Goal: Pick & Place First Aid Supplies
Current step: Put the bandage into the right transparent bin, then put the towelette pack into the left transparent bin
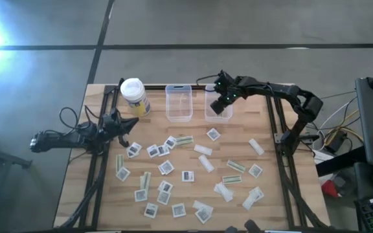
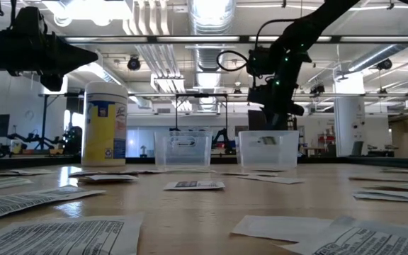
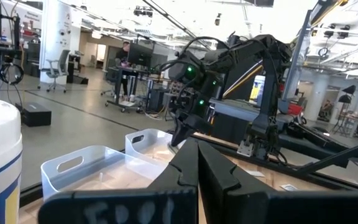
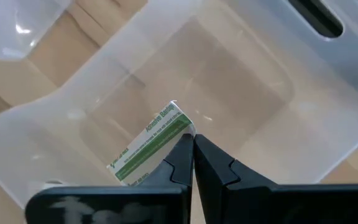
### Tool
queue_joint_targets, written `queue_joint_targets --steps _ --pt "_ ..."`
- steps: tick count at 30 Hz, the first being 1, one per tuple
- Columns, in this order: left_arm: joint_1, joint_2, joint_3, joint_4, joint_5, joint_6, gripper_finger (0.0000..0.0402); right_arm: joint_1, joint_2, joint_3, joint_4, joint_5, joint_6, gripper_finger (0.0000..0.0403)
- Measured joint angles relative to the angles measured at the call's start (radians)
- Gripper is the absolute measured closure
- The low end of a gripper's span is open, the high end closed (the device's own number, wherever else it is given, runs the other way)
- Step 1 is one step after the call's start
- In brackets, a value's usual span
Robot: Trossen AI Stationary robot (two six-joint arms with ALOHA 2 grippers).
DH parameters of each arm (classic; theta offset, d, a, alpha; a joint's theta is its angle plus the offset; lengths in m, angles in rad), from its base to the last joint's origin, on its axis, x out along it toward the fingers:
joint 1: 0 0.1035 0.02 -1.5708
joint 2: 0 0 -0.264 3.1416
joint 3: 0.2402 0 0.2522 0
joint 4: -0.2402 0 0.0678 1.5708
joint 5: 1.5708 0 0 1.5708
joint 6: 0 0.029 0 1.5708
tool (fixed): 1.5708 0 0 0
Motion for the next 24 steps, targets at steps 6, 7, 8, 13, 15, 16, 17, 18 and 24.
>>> queue_joint_targets --steps 6,7,8,13,15,16,17,18,24 --pt "0.000 0.000 0.000 0.000 0.000 0.000 0.0401 0.000 0.000 0.000 -0.005 0.001 0.006 0.0382" --pt "0.000 0.000 0.000 0.000 0.000 0.000 0.0401 0.000 0.000 0.000 -0.005 0.001 0.006 0.0377" --pt "0.000 0.000 0.000 0.000 0.000 0.000 0.0401 0.000 0.000 0.000 -0.005 0.001 0.006 0.0371" --pt "0.000 0.000 0.000 0.000 0.000 0.000 0.0401 0.000 0.000 0.000 -0.003 0.002 0.006 0.0339" --pt "0.000 0.000 0.000 0.000 0.000 0.000 0.0401 0.000 -0.003 0.000 -0.002 0.003 0.002 0.0326" --pt "0.000 0.000 0.000 0.000 0.000 0.000 0.0401 -0.001 -0.005 0.000 -0.002 0.003 0.001 0.0320" --pt "0.000 0.000 0.000 0.000 0.000 0.004 0.0401 -0.002 -0.007 0.001 -0.003 0.003 0.001 0.0314" --pt "0.000 0.000 0.000 0.000 0.000 0.013 0.0401 -0.002 -0.009 0.006 -0.008 0.002 0.000 0.0308" --pt "0.000 0.000 0.000 0.000 0.000 0.047 0.0401 -0.002 -0.064 0.047 -0.031 -0.002 -0.024 0.0288"
